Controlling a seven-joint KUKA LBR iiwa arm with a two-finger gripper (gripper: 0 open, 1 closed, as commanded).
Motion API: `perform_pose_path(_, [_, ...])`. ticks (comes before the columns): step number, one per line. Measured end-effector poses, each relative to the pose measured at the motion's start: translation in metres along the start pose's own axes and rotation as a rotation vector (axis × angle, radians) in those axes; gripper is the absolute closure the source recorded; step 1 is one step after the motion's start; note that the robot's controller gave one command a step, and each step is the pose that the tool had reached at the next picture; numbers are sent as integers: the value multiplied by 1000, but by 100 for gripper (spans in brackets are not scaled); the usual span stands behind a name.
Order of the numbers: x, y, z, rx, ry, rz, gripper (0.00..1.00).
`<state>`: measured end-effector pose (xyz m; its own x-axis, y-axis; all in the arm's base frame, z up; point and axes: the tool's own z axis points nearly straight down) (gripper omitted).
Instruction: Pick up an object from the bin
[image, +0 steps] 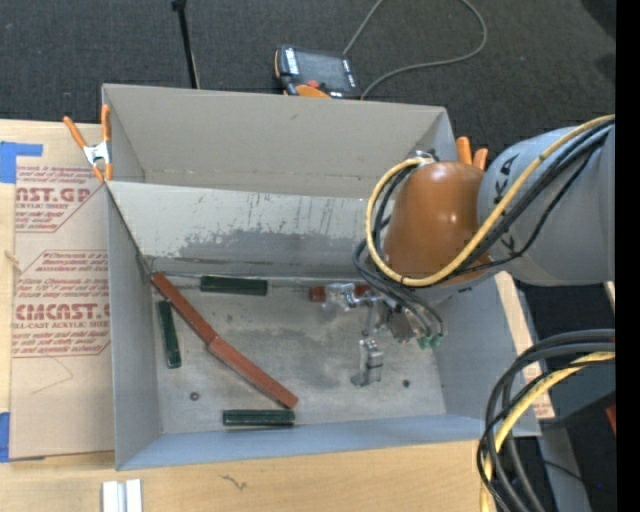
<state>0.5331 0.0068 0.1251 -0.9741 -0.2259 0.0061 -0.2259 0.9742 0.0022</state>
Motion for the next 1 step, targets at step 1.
perform_pose_path(1, [-50,107,47,-3,-8,-65,0])
